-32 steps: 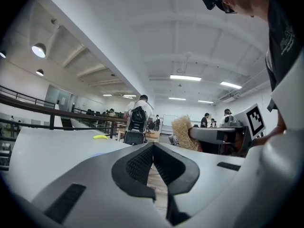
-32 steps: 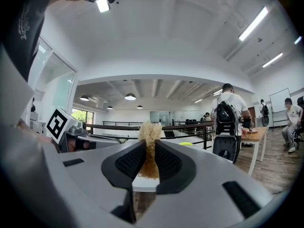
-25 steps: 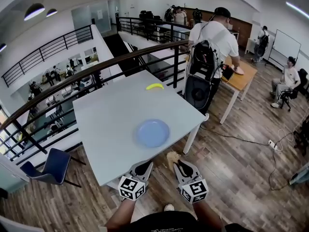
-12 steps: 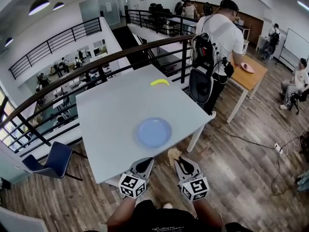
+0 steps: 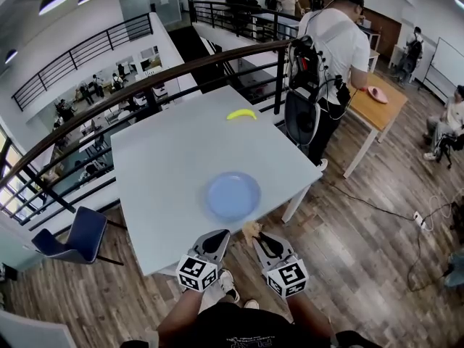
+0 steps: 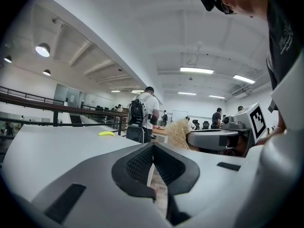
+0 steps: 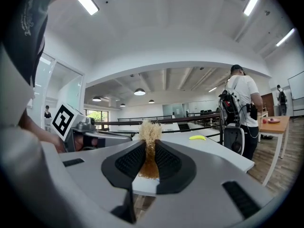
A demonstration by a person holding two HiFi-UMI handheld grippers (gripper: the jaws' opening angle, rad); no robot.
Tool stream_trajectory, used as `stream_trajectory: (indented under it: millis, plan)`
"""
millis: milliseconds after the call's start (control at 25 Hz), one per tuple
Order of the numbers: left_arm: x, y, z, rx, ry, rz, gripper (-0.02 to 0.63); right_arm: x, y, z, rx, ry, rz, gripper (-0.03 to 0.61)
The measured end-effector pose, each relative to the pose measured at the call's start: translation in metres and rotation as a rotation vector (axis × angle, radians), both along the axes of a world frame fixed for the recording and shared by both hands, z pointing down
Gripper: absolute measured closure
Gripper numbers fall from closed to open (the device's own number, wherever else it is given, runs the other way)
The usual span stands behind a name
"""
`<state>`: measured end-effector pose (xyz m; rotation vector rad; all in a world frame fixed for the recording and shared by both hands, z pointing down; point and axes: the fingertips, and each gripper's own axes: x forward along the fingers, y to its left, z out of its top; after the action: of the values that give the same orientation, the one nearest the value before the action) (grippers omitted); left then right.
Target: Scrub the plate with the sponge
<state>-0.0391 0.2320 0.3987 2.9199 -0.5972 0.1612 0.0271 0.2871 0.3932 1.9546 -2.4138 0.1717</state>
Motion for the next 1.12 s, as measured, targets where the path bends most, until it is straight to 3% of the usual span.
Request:
stream_trajectory:
  millis: [600,880,1120]
  plan:
    - [0.002,-0.122,0.000,-0.001,0.058,-0.052,0.600,0.005,-0.126,-0.004,-0.010,0.057,-0.020,0.511]
    - [-0.013,-0.175,-0.042,0.013,0.078,-0.049,0.600,-0.014,-0.186,-0.045,-0.010,0.088,-0.038,0.511]
    - [-0.003,-0.201,-0.014,0.015,0.087,-0.068,0.600,-0.001,-0.212,-0.022,-0.008,0.113,-0.064,0.511]
